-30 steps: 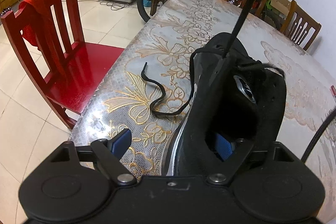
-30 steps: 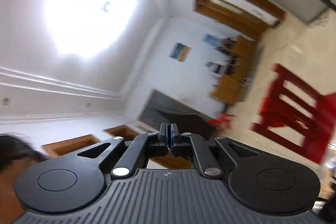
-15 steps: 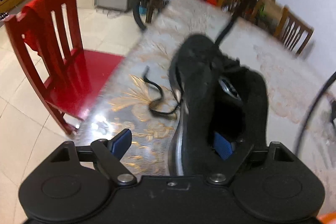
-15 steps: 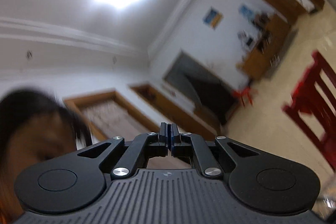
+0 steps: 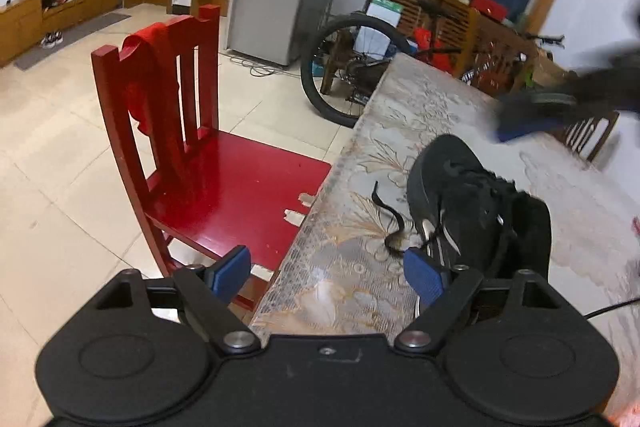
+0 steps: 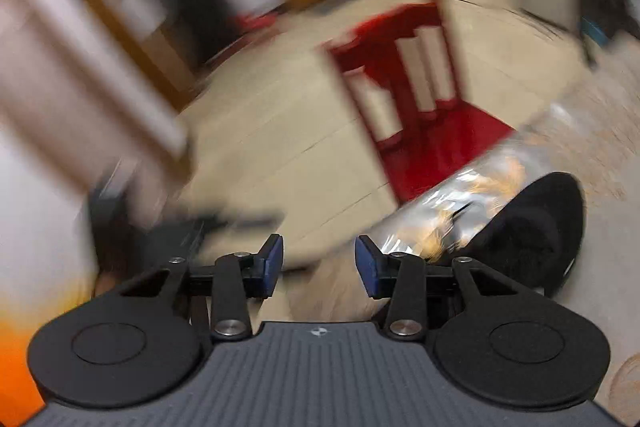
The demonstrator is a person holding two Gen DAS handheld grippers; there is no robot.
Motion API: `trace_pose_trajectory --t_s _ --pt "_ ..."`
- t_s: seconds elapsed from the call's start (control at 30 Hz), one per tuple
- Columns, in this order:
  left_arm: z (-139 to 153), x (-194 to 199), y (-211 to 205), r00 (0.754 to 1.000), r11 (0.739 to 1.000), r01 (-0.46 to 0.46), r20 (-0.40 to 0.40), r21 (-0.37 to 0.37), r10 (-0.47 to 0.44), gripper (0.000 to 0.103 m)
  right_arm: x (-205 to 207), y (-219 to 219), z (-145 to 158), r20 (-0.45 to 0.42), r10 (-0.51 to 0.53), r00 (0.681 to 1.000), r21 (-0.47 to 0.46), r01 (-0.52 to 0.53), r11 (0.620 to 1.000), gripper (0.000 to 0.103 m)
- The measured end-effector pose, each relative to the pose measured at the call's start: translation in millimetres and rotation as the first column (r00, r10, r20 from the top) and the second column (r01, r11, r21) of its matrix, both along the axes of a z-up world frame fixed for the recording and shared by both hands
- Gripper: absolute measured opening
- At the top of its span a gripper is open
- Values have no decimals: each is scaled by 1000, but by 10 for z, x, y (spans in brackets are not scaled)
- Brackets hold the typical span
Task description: Lace up shoes with both hands
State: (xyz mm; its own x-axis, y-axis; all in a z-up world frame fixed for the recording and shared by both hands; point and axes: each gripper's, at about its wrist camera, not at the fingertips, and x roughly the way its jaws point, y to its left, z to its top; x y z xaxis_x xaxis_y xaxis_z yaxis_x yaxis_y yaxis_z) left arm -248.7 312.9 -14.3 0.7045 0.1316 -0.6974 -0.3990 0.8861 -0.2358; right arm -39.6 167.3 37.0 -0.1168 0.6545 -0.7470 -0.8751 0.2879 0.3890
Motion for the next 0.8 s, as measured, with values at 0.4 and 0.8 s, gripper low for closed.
trace_pose_trajectory --t_s 0.4,0.8 --pt "-144 -41 168 998 995 -21 59 -96 26 82 353 1497 -1248 263 5 965 -596 158 788 22" --pt "433 138 96 915 989 145 377 15 -140 80 205 209 70 -48 -305 951 49 308 950 3"
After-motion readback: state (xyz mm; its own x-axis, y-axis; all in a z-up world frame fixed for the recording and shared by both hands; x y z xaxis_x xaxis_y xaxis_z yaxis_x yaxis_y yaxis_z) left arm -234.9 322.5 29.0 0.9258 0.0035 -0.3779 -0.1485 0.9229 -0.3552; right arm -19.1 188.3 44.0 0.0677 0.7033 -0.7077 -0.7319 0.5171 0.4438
